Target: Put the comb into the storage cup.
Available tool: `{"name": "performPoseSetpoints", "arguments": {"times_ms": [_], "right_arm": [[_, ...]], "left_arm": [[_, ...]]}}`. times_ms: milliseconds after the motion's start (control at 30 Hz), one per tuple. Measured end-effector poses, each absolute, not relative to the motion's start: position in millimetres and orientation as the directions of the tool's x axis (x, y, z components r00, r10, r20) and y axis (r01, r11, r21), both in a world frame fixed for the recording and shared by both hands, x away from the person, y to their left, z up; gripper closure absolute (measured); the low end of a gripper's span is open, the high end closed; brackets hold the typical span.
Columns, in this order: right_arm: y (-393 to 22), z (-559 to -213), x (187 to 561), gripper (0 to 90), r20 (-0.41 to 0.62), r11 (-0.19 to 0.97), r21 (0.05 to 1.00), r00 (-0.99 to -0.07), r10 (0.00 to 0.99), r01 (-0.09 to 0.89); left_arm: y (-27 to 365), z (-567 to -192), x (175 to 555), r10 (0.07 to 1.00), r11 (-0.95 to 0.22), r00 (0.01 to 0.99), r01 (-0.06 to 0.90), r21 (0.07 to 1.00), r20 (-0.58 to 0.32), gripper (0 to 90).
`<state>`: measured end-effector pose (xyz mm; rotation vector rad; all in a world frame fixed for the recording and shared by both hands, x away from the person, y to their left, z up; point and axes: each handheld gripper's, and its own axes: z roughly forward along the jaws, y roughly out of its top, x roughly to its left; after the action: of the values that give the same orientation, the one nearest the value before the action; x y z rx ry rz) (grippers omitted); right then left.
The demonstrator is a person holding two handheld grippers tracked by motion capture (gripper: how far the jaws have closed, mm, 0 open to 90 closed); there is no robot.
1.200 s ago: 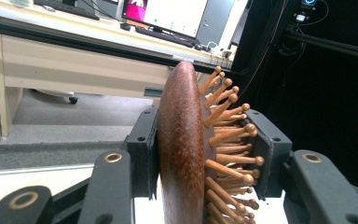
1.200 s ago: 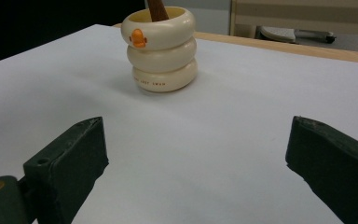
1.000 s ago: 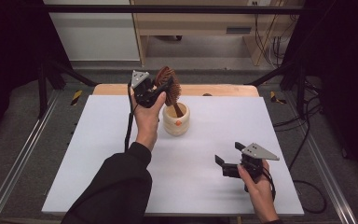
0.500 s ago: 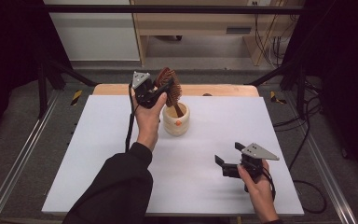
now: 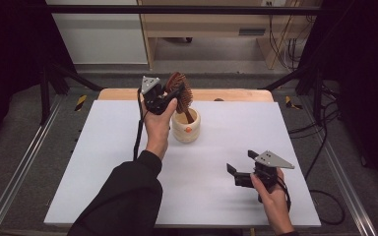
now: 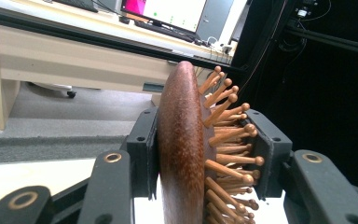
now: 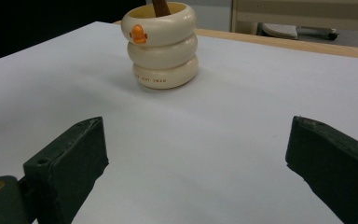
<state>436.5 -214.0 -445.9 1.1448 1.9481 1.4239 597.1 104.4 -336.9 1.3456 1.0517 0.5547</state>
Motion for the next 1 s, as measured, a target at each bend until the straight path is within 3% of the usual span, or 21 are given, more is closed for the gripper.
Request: {"name": "performPoseSetpoints", "arguments": {"times_ms": [1000], "right_arm": [[-213.7,-446.7,436.5,5.5,0.100,0.121,0.927,-0.546,0.832,0.354]], "left_arm": [[105.5,-346.9,600.5,0.830,0.224,0.454,0.259,0.939,-0.323,51.4]]}}
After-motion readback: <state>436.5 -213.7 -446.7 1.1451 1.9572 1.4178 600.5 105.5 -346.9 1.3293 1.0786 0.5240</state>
